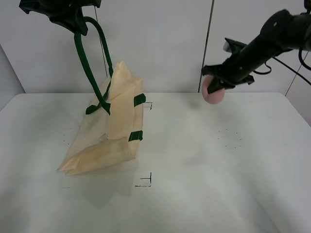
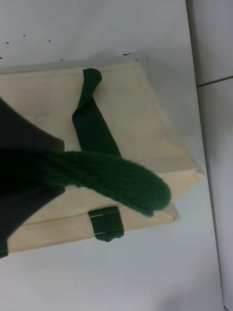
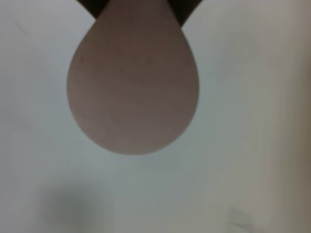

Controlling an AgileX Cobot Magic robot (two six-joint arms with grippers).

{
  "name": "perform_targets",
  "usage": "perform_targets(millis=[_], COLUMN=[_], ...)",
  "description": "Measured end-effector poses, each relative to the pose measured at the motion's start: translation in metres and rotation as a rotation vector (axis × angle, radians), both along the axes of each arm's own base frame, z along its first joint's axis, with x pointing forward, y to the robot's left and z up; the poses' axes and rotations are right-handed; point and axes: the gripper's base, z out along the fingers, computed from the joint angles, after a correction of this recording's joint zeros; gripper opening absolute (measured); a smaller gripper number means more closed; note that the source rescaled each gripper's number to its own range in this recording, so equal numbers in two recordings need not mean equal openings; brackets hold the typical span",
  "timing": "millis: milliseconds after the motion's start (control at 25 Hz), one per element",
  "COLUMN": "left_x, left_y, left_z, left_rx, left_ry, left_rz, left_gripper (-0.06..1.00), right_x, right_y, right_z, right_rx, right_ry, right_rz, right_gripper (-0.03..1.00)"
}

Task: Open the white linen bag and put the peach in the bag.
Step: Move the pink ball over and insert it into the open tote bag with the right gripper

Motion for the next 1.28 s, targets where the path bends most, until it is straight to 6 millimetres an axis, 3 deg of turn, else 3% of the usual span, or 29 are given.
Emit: perform_targets(millis=[160,320,440,560,800,1280], left_x=[0.0,0.0,0.0,0.0,0.0,-0.001], left_y=[0.0,0.0,0.0,0.0,0.0,0.0], left_z=[0.0,0.0,0.0,0.0,0.0,0.002], left_rx=[0.003,0.004,0.004,0.004,0.004,0.003], left_ry=[-0.001,-0.001,-0.001,-0.001,-0.001,-0.005], left_rz=[-0.005,-0.006,-0.006,-0.006,-0.006,-0.006], left_gripper=[0.0,0.0,0.0,0.0,0.0,0.0], right_x=[-0.004,-0.021,-0.032,-0.037,-0.03,-0.017], right_y=[0.053,0.112,0.149,0.175,0.192,0.207], right_z=[0.03,0.037,0.028,0.002,-0.048,-0.082], right_rx=[0.06,0.114,0.136,0.122,0.087,0.129], right_ry=[-0.096,-0.146,-0.157,-0.14,-0.123,-0.201], right_rz=[0.134,0.239,0.317,0.413,0.507,0.461], right_gripper=[0.0,0.0,0.0,0.0,0.0,0.0])
